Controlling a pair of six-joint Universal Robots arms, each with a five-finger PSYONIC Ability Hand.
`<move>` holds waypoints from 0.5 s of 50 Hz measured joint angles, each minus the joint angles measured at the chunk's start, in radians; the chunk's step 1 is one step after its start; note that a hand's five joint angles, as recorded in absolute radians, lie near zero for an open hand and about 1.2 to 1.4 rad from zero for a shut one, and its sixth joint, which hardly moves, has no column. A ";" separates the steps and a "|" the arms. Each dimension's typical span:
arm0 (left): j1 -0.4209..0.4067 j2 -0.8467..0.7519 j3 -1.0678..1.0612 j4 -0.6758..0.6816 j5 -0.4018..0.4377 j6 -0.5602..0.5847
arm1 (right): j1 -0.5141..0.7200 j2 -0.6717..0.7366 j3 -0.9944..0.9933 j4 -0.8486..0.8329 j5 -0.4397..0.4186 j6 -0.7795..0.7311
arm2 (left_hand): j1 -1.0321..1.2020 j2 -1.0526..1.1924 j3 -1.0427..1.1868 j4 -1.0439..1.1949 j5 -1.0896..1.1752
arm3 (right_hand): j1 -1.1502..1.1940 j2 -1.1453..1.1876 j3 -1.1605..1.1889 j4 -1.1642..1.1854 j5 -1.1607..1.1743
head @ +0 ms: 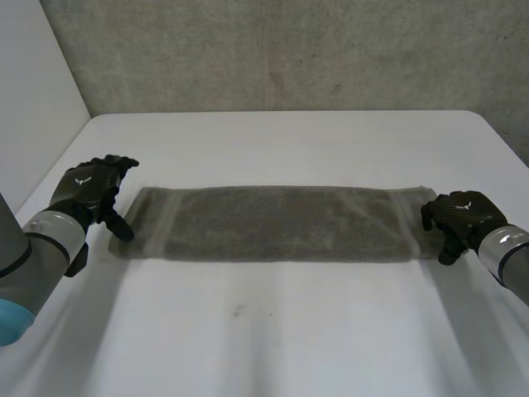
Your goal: Fold the towel.
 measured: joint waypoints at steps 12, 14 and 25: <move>0.001 0.000 -0.009 -0.002 0.001 -0.027 | -0.034 0.080 -0.018 -0.058 -0.001 -0.005 | 0.000 0.000 0.000 0.000 0.000 | 0.239 0.211 0.210 0.213 0.212; 0.000 0.001 -0.010 -0.001 0.001 -0.027 | -0.040 0.088 -0.023 -0.057 -0.001 -0.007 | 0.000 0.000 0.000 0.000 0.000 | 0.294 0.256 0.257 0.261 0.259; -0.001 0.001 -0.020 0.004 0.002 -0.026 | -0.084 0.117 -0.047 -0.053 -0.003 -0.010 | 0.000 0.000 0.000 0.000 0.000 | 0.616 0.540 0.543 0.549 0.546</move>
